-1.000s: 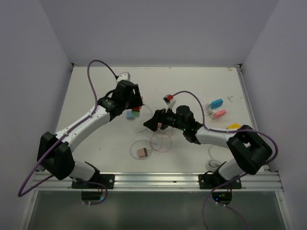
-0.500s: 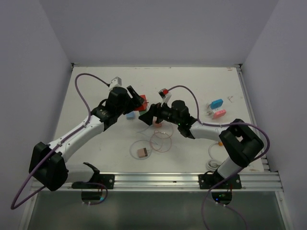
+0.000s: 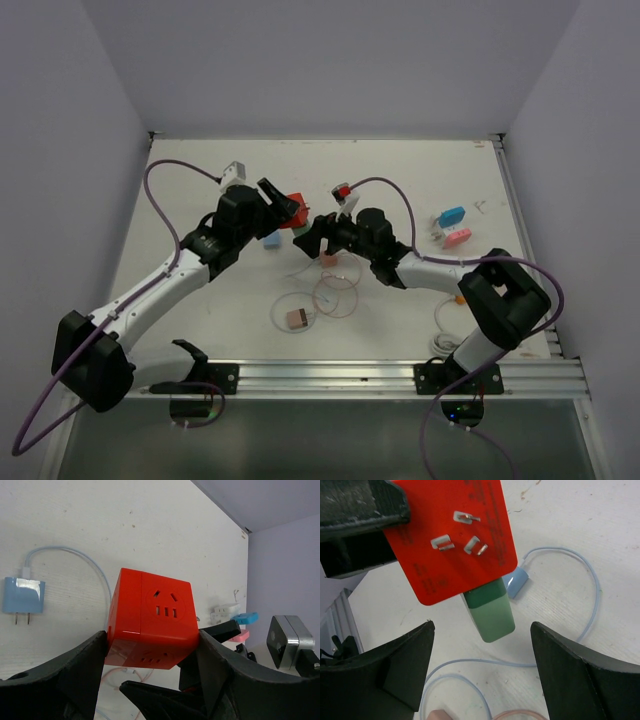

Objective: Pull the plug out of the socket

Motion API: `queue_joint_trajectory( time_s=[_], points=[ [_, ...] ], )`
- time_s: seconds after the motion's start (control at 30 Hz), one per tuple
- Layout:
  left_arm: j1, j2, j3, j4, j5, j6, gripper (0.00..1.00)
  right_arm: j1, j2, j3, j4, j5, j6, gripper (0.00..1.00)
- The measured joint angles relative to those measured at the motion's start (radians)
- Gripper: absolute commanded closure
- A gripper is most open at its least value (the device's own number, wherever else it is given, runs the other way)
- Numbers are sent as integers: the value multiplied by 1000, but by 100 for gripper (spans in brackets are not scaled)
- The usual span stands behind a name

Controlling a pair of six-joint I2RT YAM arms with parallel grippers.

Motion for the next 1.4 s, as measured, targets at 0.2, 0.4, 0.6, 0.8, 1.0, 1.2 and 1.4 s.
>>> queue_joint_trajectory(
  time_s=[0.2,0.4,0.6,0.8,1.0,1.2,1.4],
  points=[
    [0,-8,0,8,2,-3,100,0,-28,-11,-24,21,-38,18],
    [0,-10,0,10,31,-5,100,0,-29,-9,-27,5,-66,18],
    [0,-22,-1,13,68,-8,100,0,-26,-5,-26,-34,-79,21],
    [0,-38,-27,36,102,-11,100,-1,-27,-5,-25,-49,-89,36],
    [9,-43,-35,35,114,-10,100,-5,-27,-5,-27,-60,-103,69],
    [23,-47,-38,33,121,9,84,-6,-29,-5,-36,-76,-109,100],
    [24,-47,-35,30,138,65,39,-5,-45,-5,-72,-77,-129,100]
  ],
)
